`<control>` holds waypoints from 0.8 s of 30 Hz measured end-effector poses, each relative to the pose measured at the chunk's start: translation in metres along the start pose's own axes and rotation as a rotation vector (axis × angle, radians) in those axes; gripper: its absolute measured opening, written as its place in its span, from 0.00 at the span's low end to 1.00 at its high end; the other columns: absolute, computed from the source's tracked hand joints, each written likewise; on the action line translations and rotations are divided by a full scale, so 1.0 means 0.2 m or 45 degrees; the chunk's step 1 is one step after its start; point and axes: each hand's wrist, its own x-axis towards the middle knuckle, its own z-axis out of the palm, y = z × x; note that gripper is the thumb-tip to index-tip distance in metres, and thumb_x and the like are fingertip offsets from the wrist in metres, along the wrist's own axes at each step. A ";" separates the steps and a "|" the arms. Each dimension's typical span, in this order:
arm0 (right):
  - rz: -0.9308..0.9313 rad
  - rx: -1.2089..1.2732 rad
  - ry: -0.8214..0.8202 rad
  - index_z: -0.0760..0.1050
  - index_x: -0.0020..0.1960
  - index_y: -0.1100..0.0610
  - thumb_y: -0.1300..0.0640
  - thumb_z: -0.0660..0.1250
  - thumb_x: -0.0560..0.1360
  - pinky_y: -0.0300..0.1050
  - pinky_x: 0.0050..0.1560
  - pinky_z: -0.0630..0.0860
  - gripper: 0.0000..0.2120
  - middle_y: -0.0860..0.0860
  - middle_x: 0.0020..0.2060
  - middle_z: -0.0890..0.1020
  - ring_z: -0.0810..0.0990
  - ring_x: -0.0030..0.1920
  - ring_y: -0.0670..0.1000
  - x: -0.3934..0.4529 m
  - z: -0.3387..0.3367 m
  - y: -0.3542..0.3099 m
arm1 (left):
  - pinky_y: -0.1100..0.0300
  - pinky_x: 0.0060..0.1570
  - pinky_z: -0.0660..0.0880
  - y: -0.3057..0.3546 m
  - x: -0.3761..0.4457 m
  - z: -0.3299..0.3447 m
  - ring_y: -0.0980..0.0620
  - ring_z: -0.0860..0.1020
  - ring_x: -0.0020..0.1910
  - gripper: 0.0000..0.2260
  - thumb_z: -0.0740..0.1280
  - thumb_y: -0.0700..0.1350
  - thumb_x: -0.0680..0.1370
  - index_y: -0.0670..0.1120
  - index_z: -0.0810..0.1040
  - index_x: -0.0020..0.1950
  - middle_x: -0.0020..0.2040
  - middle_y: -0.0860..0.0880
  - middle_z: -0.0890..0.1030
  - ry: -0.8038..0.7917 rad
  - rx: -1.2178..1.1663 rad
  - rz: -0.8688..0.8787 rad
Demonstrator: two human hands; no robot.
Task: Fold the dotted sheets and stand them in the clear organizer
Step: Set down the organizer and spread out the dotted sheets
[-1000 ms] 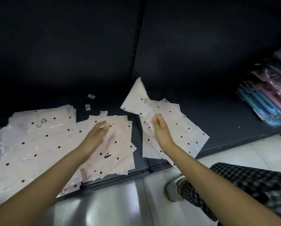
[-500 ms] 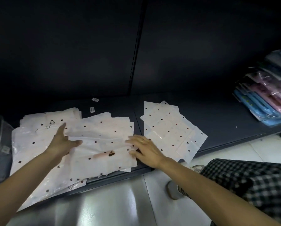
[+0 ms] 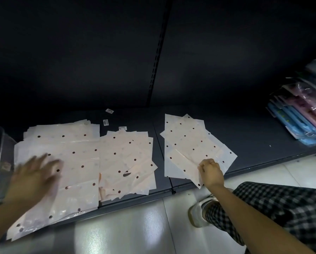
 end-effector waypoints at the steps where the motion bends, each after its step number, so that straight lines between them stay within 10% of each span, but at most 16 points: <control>1: -0.005 -0.063 0.032 0.74 0.54 0.59 0.54 0.56 0.80 0.46 0.49 0.72 0.11 0.55 0.56 0.75 0.71 0.58 0.55 0.00 -0.01 -0.01 | 0.44 0.72 0.57 0.02 0.00 0.04 0.39 0.60 0.73 0.24 0.68 0.46 0.77 0.45 0.68 0.71 0.74 0.39 0.63 -0.103 -0.037 0.060; 8: -0.218 0.299 0.187 0.71 0.53 0.63 0.59 0.52 0.81 0.50 0.45 0.72 0.10 0.59 0.44 0.79 0.75 0.50 0.58 -0.01 -0.13 -0.35 | 0.47 0.67 0.65 0.27 -0.07 -0.01 0.40 0.69 0.68 0.20 0.67 0.47 0.77 0.44 0.73 0.68 0.70 0.42 0.70 -0.073 -0.137 0.192; 16: -0.783 0.628 -0.221 0.68 0.59 0.58 0.54 0.53 0.81 0.54 0.52 0.73 0.11 0.58 0.53 0.79 0.75 0.54 0.59 -0.40 -0.21 -1.00 | 0.51 0.49 0.79 0.83 -0.18 -0.11 0.47 0.80 0.54 0.23 0.63 0.59 0.74 0.56 0.66 0.68 0.59 0.48 0.78 -0.593 -1.542 -0.204; 20: -0.888 0.767 -0.485 0.70 0.56 0.52 0.46 0.54 0.80 0.49 0.58 0.70 0.12 0.51 0.58 0.78 0.72 0.60 0.51 -0.49 -0.14 -1.05 | 0.50 0.47 0.76 0.77 -0.13 -0.08 0.41 0.78 0.49 0.26 0.69 0.43 0.76 0.46 0.64 0.71 0.60 0.38 0.78 -0.224 -1.376 -0.365; 24: -0.618 0.659 -0.230 0.71 0.64 0.54 0.52 0.63 0.78 0.41 0.63 0.65 0.15 0.51 0.64 0.74 0.69 0.66 0.52 -0.26 -0.08 -0.78 | 0.46 0.53 0.72 0.49 -0.04 -0.12 0.35 0.74 0.57 0.31 0.67 0.36 0.76 0.53 0.60 0.75 0.64 0.35 0.73 0.124 -1.041 -0.390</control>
